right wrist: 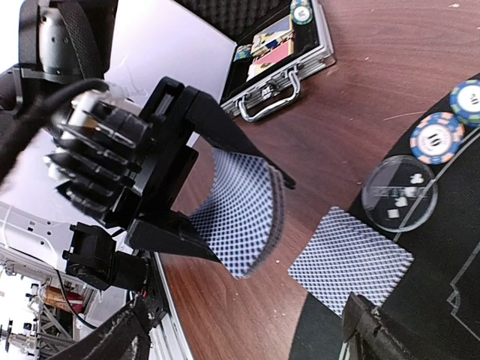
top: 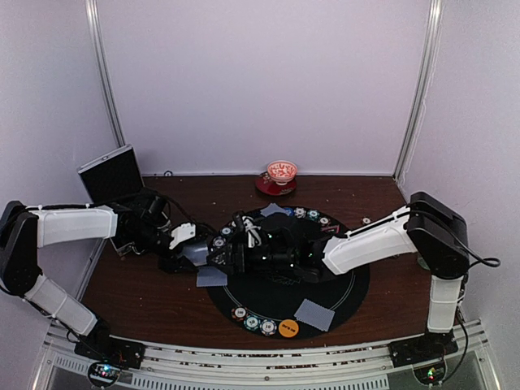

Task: Distribute texas hold em gaming equipment
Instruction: Pick up the poker card from the face-down deck piles.

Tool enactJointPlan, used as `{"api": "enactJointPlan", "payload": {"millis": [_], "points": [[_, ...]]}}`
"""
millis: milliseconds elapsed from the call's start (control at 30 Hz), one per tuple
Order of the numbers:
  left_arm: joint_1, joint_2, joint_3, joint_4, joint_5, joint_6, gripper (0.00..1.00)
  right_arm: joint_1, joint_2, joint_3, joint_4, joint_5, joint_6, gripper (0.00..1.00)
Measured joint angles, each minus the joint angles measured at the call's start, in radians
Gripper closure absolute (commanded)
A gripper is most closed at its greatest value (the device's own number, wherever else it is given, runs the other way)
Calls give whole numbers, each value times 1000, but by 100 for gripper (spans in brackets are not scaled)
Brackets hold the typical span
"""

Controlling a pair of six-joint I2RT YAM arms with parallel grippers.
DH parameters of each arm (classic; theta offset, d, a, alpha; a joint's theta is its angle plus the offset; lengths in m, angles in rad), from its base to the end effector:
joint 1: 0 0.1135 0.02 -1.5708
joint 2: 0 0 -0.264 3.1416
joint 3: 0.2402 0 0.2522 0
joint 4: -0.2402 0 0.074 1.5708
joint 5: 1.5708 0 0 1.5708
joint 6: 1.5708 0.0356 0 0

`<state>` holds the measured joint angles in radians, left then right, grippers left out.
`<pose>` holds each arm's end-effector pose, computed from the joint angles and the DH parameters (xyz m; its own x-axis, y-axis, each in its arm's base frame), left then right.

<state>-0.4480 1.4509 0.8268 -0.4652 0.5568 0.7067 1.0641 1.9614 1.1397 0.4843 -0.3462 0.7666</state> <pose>0.2357 -0.1341 0.1888 -0.2255 0.7200 -0.6563 0.9661 0.2520 -0.0555 0.1994 0.3842 0.1835 -0.7940 -0.0860 -0.6017 -0.5929 0.3279 0.7355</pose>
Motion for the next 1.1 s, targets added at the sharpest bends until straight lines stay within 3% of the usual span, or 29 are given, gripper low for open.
{"api": "enactJointPlan", "payload": {"millis": [367,700,1100], "points": [[-24,0,0,0,-3,10,42,9,115,119,-2,-9,37,14],[-35,0,0,-8,-2,25,42,-3,162,148,-3,-5,74,30],[-44,0,0,-10,-3,36,42,-29,219,207,8,-18,105,38]]}}
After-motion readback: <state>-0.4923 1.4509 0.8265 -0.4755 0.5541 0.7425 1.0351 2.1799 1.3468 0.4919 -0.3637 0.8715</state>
